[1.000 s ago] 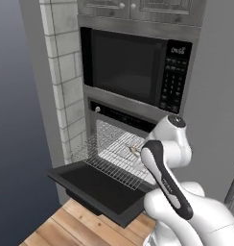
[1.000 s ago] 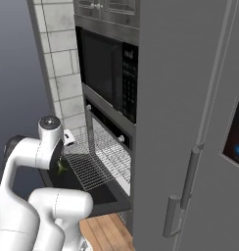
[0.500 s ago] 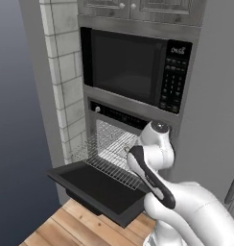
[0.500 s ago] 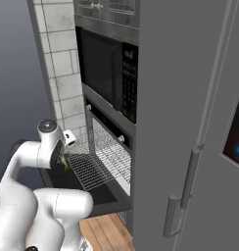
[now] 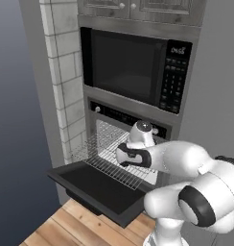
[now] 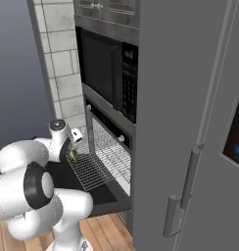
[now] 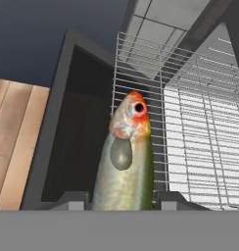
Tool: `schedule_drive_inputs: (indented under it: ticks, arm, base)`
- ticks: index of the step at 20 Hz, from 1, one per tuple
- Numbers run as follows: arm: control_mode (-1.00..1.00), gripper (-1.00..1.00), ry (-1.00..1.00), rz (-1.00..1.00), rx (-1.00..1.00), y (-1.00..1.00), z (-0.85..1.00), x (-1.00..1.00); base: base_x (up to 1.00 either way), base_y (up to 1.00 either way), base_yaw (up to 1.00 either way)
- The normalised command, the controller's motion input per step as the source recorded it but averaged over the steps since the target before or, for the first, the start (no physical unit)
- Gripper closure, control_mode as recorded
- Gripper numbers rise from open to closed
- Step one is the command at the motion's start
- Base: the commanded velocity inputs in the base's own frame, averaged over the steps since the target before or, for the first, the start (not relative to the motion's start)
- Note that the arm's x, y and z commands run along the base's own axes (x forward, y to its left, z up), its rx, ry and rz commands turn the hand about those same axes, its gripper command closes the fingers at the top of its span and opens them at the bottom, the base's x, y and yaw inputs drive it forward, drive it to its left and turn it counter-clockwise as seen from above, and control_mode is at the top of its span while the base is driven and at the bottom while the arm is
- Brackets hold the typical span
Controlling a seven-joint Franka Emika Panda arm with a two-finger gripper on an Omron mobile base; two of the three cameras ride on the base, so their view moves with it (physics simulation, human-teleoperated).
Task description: Place the fish on the top rack of the oven, and slide the tray back inside. Close the oven door.
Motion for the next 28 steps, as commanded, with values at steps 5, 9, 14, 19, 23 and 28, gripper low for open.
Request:
schedule_drive_inputs:
  ticks: [5,9,14,19,23,28]
  arm:
    - [-1.0,1.0,0.03,0.0,-0.04,0.11,-0.47,0.68]
    - [-1.0,1.0,0.01,0.0,-0.06,0.32,-0.56,0.69]
    - [-1.0,1.0,0.0,0.0,-0.03,0.18,-0.32,0.74]
    - [-1.0,1.0,0.0,0.0,-0.03,0.32,-0.29,0.78]
    - [-1.0,1.0,0.0,0.0,-0.08,0.56,-0.54,0.48]
    - [-1.0,1.0,0.0,0.0,-0.07,0.38,-0.51,0.49]
  base:
    - [0.0,0.0,0.0]
    - [0.0,0.0,0.0]
    - [0.0,0.0,0.0]
    - [0.0,0.0,0.0]
    - [0.0,0.0,0.0]
    - [0.0,0.0,0.0]
